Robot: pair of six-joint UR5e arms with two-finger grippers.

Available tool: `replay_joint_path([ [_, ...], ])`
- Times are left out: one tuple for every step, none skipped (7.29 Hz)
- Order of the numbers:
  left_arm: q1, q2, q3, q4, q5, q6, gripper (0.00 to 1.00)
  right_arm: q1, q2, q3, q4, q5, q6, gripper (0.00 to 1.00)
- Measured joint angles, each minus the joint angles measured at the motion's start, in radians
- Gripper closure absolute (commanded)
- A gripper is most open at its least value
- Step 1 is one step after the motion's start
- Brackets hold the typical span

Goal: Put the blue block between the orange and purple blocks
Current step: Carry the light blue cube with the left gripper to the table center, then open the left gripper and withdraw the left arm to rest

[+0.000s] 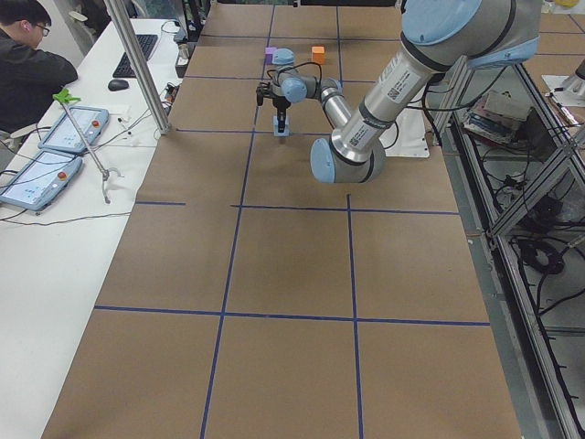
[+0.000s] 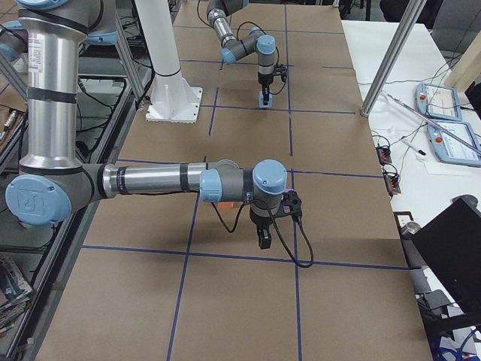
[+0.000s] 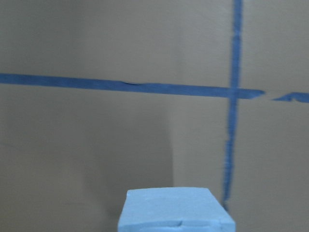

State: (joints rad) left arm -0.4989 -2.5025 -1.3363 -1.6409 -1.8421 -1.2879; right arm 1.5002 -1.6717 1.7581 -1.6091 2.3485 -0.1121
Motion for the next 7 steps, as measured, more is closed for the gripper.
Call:
replay_joint_path([
  [0.019,-0.004,0.007,0.002,0.036,-0.006,0.0,0.0,0.001,0.001,0.0,0.0,0.0,0.0],
  [0.019,-0.005,0.004,0.007,0.056,-0.008,0.0,0.0,0.002,0.001,0.0,0.0,0.001,0.0],
  [-0.001,0.0,-0.018,0.02,0.043,0.003,0.0,0.0,0.005,0.001,0.001,0.0,0.001,0.0],
  [-0.04,0.025,-0.071,0.046,-0.003,0.03,0.0,0.0,0.008,0.002,0.0,0.0,0.001,0.0],
  [-0.095,0.08,-0.163,0.09,-0.06,0.088,0.0,0.0,0.01,0.003,0.0,0.0,0.002,0.0],
  [-0.162,0.152,-0.267,0.146,-0.115,0.185,0.0,0.0,0.011,0.007,0.0,0.0,0.002,0.0],
  [-0.247,0.231,-0.358,0.198,-0.169,0.311,0.0,0.0,0.014,0.013,0.0,0.0,0.003,0.0],
])
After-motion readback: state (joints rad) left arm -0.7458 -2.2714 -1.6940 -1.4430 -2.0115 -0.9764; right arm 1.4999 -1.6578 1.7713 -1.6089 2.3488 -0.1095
